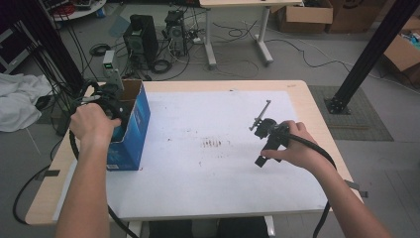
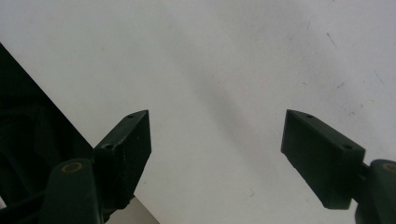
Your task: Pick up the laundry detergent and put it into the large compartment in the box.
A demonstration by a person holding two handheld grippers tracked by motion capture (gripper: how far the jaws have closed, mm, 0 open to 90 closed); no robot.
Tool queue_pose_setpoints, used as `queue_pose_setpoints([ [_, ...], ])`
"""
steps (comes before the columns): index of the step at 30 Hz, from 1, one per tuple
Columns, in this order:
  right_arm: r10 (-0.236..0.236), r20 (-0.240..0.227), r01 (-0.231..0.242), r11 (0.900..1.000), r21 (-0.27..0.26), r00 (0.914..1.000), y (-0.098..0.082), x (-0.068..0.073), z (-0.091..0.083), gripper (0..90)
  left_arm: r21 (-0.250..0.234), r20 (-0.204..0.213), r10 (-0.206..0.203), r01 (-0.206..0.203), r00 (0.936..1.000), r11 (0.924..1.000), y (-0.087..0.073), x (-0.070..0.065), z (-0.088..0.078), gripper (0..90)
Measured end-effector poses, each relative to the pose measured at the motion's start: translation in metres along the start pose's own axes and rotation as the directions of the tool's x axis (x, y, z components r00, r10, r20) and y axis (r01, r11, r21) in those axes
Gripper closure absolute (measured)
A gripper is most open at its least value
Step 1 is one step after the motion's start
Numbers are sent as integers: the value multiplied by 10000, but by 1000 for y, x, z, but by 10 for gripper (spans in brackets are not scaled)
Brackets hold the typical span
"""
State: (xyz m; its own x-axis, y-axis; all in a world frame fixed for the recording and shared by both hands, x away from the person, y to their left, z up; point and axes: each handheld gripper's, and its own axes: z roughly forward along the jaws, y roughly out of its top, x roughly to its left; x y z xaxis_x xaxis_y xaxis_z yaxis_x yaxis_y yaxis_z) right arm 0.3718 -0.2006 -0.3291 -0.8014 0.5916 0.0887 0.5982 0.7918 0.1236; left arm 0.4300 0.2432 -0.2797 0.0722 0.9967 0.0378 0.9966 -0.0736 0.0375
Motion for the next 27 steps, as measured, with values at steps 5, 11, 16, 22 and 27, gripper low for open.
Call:
queue_pose_setpoints([
  [5, 15, 9, -15, 10000, 0, 10000, -1, 0, 1, 243, -16, -19, -10, 10, 10000, 10000, 0, -1, 1, 379],
  [11, -18, -6, 18, 10000, -50, 10000, -1, 0, 1, 243, 41, 6, -25, 25, 10000, 10000, 0, 0, 1, 378],
  [16, -12, 3, 12, 10000, -67, 10000, -1, 1, -1, 243, 37, -6, -40, 40, 10000, 10000, 0, -1, 1, 377],
  [22, 10, -16, -10, 10000, -45, 10000, -1, 1, -1, 243, 33, 31, -48, 48, 10000, 10000, 0, 0, 1, 377],
  [27, 5, -31, -5, 10000, -11, 10000, -2, 0, 0, 243, 20, 38, -56, 56, 10000, 10000, 1, 0, 1, 376],
])
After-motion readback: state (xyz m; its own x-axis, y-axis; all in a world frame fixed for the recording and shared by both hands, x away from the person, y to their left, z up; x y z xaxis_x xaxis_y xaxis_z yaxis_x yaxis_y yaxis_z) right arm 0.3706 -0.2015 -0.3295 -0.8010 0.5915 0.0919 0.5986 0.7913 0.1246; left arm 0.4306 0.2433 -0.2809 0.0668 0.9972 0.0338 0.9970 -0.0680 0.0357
